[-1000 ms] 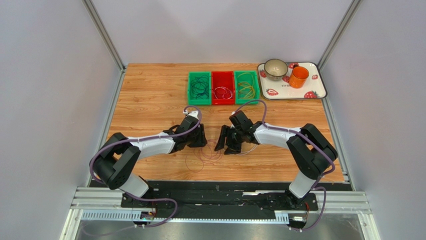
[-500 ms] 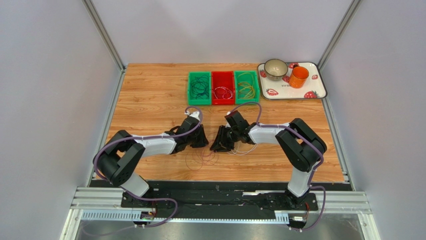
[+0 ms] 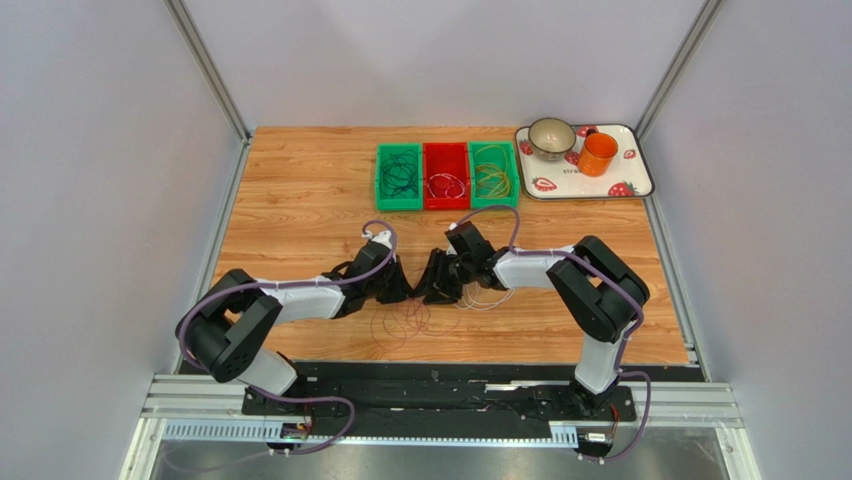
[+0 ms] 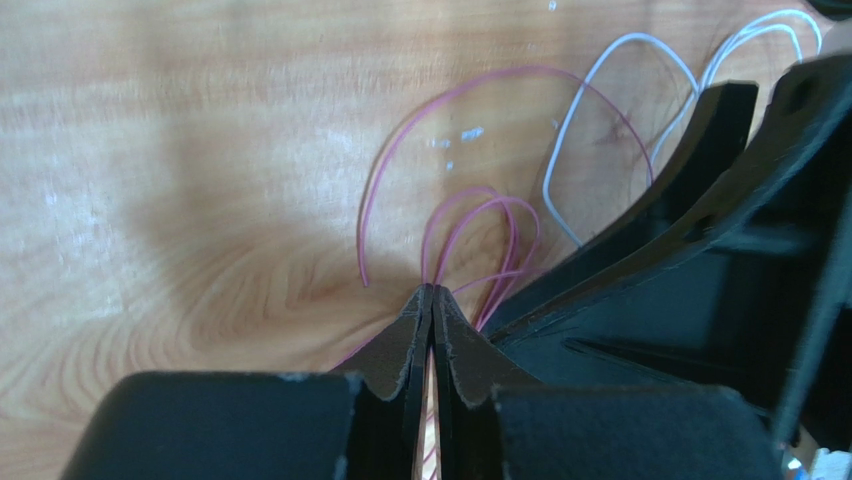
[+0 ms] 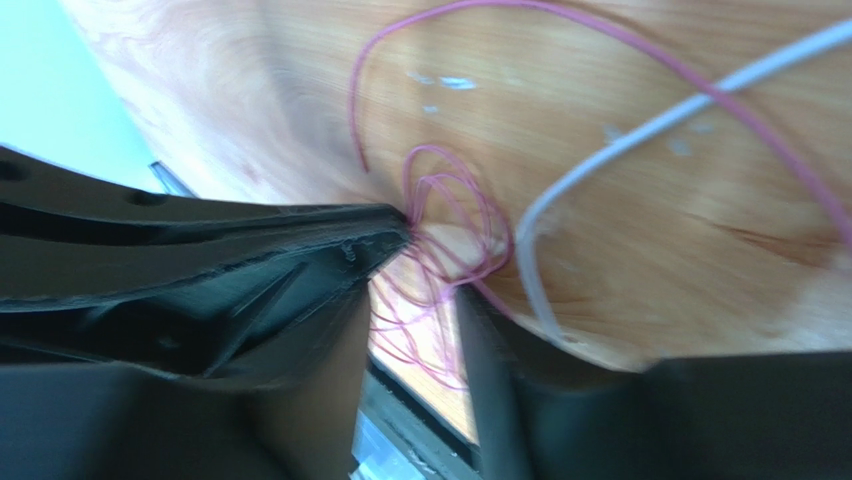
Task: Untangle the cables
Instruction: Pick up the cable at the center of the board.
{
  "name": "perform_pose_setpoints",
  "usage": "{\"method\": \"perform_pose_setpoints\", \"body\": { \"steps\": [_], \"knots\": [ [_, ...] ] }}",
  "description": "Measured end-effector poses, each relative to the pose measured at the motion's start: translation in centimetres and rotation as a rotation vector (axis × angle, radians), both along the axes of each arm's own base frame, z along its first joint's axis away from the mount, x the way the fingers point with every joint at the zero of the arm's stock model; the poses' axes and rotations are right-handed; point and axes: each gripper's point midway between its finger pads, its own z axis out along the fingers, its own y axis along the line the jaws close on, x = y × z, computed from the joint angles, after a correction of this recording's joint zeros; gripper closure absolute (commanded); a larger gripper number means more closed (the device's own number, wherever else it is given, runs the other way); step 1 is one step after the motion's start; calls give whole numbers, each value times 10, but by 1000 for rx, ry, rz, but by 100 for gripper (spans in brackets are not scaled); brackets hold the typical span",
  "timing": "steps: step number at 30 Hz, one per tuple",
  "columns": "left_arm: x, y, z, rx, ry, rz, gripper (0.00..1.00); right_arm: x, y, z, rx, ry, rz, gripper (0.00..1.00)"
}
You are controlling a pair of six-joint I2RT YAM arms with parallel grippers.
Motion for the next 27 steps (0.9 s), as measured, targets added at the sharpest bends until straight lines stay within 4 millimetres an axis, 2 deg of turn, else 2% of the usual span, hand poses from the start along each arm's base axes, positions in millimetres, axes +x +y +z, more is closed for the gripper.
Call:
{"method": "perform_pose_setpoints", "body": {
  "steps": [4,8,17,22,25,27],
  "knots": [
    [-9,4,-1,-26,15,4,90,3,5,5,25,-5,-10,49],
    [-18,4,-1,-48,27,-2,90,3,8,5,31,-9,-10,53],
    [-18,2,-1,-81,22,9,91,2,11,1,47,12,-11,64],
    [-19,3,0,-87,16,12,91,3,11,0,45,14,-14,64],
    [-24,6,1,-88,19,10,91,3,12,0,44,11,-19,72],
    [-28,7,1,-92,29,1,91,4,14,-3,43,9,-25,86]
  ]
}}
